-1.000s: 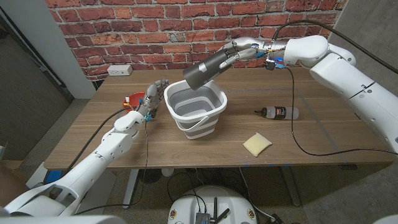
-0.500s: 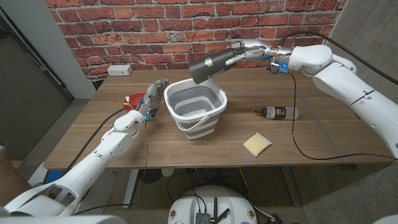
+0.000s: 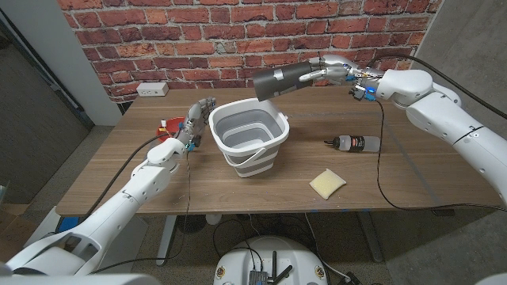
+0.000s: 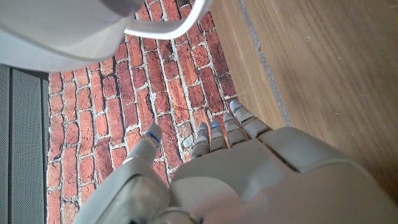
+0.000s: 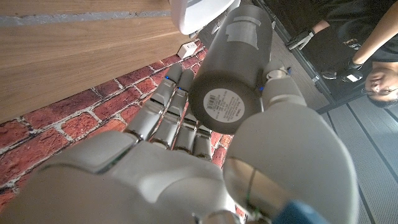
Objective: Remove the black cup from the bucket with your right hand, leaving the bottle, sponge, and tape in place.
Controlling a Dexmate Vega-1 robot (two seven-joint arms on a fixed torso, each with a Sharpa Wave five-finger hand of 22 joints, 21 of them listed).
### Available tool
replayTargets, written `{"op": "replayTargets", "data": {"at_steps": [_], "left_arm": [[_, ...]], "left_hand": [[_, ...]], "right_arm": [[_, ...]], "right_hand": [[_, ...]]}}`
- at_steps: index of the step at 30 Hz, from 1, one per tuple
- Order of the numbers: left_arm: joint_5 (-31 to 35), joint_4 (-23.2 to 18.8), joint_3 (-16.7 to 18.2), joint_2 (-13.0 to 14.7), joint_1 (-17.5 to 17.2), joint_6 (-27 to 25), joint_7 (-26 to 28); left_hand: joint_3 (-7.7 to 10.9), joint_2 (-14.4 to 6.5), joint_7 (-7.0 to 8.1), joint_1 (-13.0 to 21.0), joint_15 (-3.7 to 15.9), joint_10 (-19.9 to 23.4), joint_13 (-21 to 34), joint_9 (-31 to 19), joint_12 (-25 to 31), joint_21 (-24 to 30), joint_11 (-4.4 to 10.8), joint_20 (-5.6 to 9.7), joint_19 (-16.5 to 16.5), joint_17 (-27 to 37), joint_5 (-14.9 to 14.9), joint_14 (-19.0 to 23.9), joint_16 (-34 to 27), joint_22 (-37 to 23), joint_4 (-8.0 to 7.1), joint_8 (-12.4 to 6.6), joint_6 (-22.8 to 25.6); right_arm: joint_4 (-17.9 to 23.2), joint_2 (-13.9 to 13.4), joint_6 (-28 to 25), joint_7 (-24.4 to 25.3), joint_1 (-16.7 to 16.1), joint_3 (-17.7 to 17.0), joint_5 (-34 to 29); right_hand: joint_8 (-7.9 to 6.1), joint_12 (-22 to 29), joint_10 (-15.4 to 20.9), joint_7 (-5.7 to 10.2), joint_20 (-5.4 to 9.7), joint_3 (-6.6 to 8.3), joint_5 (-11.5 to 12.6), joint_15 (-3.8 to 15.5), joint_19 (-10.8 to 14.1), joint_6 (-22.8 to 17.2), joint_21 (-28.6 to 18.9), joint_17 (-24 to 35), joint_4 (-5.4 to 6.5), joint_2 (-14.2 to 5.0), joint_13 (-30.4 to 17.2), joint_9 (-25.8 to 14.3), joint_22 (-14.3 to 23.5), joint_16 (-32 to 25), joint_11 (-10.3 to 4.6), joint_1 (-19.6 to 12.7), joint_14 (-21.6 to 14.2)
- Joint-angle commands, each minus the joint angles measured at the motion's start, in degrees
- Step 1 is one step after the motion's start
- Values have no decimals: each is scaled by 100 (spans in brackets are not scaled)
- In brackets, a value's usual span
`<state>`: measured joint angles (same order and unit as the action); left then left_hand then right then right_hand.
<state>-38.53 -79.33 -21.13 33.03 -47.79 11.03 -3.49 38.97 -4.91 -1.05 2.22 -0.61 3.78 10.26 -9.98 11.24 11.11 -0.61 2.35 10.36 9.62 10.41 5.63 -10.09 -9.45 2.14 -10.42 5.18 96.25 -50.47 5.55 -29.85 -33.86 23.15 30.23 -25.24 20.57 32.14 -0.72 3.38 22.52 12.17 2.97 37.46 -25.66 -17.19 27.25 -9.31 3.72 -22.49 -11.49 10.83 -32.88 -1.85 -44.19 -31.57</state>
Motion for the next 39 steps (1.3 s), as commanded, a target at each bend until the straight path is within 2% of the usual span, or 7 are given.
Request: {"op": "replayTargets", "data": {"at_steps": [1, 8, 12, 19, 25, 39], "left_arm": [[56, -196, 67, 14, -54, -105, 316], [31, -309, 76, 39, -87, -158, 335], [12, -376, 87, 44, -157, -186, 391], [24, -427, 75, 34, -209, -235, 486], [27, -390, 58, -27, -228, -187, 513], [14, -423, 39, -2, -243, -229, 474]], "left_hand": [[47, -279, 14, -53, -3, 17, 11, -20, -5, 7, -22, 226, 44, 9, 0, 20, -5, -18, 3, -18, 29], [48, -275, 8, -54, 7, 37, 11, -20, 1, 6, -12, 224, 57, 9, -1, 33, -9, -18, 4, -17, 30], [49, -273, 5, -54, 10, 39, 11, -21, 1, 3, -21, 220, 60, 9, -2, 35, -9, -18, 4, -17, 30], [52, -272, 5, -54, 16, 47, 11, -21, 2, 1, -13, 223, 68, 8, -2, 32, -6, -18, 6, -18, 36], [53, -271, 5, -54, 14, 51, 11, -21, 2, -2, -19, 222, 69, 8, -2, 36, -7, -18, 7, -19, 41], [57, -267, -5, -53, 20, 42, 11, -21, -3, -8, -7, 228, 71, 8, -3, 34, -5, -18, 10, -29, 78]], "right_arm": [[-431, -107, 218, 20, -303, -249, 417], [-830, -44, 325, -166, -251, -256, 559], [-928, -54, 328, -174, -257, -264, 579], [-900, -186, 207, -56, -377, -354, 637], [-1008, -193, 206, -23, -443, -402, 708], [-977, -314, 60, 189, -530, -433, 624]], "right_hand": [[-166, 0, 333, 276, 112, -4, 49, 685, 17, -334, -7, 29, 35, -232, -18, -33, 14, -31, -286, -171, -25], [-159, -7, 334, 290, 114, -14, 62, 685, 14, -326, -9, 46, 29, -236, -27, -32, 16, -40, -294, -183, -22], [-158, -10, 337, 306, 120, -13, 69, 695, 10, -330, -9, 46, 28, -240, -31, -32, 17, -34, -294, -185, -21], [-161, -11, 349, 307, 126, -20, 81, 668, 4, -345, -9, 53, 26, -242, -40, -32, 18, -33, -292, -188, -23], [-162, -13, 363, 328, 125, -24, 92, 677, -4, -358, -10, 58, 28, -249, -47, -32, 19, -30, -288, -188, -27], [-163, -20, 372, 353, 138, -24, 113, 706, 1, -377, -17, 70, 14, -258, -63, -32, 21, -22, -303, -219, -17]]}}
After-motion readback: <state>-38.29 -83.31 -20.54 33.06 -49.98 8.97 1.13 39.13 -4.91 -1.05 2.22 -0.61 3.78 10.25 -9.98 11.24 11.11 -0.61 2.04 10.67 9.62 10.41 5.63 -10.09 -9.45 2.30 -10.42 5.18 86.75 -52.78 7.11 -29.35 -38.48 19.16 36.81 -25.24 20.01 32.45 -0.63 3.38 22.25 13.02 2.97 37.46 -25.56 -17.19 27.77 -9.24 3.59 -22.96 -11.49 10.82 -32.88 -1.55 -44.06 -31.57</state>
